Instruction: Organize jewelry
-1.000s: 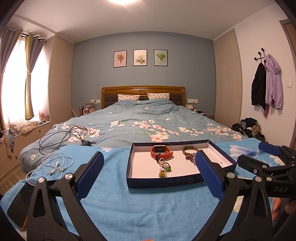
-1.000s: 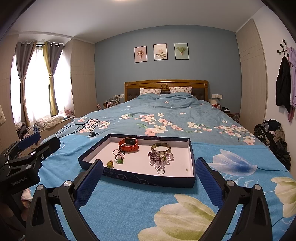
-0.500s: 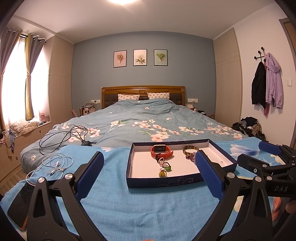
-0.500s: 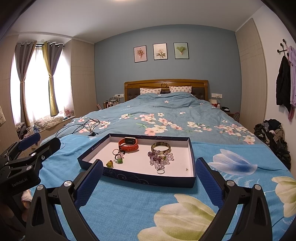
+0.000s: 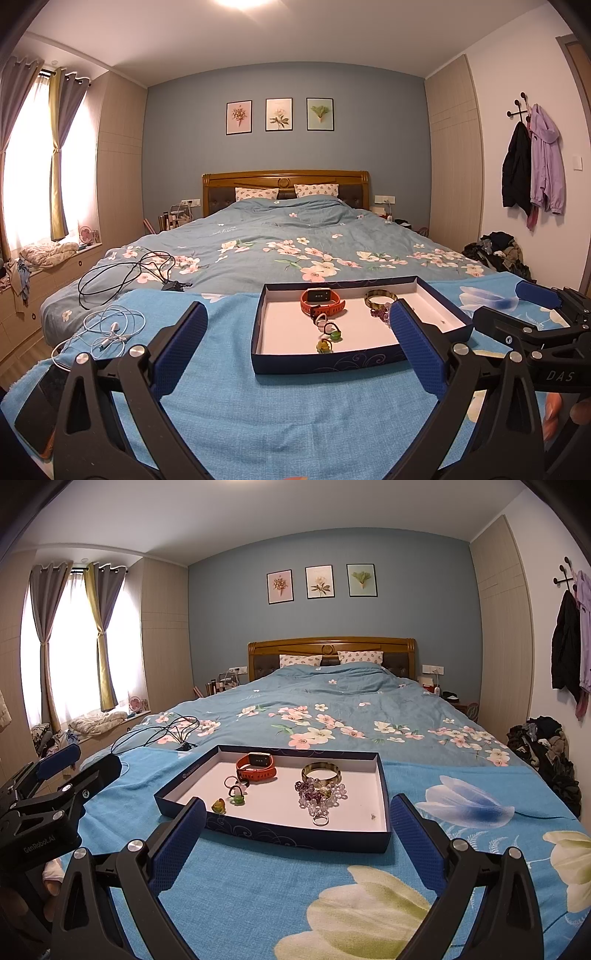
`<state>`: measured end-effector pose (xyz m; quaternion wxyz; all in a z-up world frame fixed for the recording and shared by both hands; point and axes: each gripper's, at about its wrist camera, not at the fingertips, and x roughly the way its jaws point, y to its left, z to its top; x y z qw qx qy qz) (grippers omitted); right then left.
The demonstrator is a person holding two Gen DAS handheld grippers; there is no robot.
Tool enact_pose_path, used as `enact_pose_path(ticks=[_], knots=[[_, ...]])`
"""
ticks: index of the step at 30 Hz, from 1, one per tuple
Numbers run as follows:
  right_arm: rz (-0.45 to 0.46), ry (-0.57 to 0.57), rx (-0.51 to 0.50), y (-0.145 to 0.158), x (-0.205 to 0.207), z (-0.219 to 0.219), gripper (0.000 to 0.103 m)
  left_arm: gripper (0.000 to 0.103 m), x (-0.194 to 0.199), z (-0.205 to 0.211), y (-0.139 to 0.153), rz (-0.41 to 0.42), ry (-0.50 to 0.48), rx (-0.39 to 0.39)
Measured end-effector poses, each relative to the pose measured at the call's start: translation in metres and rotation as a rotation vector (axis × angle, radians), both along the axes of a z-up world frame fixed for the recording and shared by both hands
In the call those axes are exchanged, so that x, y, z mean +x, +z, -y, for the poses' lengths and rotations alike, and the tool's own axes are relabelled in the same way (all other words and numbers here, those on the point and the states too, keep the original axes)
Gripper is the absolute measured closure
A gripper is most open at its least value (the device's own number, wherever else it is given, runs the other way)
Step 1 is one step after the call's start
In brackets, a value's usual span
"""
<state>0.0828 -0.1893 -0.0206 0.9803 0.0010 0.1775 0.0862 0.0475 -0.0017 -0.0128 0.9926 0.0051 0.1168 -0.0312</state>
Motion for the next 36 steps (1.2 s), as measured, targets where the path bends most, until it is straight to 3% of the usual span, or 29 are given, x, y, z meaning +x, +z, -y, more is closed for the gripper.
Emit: enact_pose_path(ticks=[36], knots=[[0.0,-0.002,0.001,0.0012,0.0026,0.0006,0.007,0.006,0.0014,0.0005,-0.0011,-0.002,-0.001,0.003]])
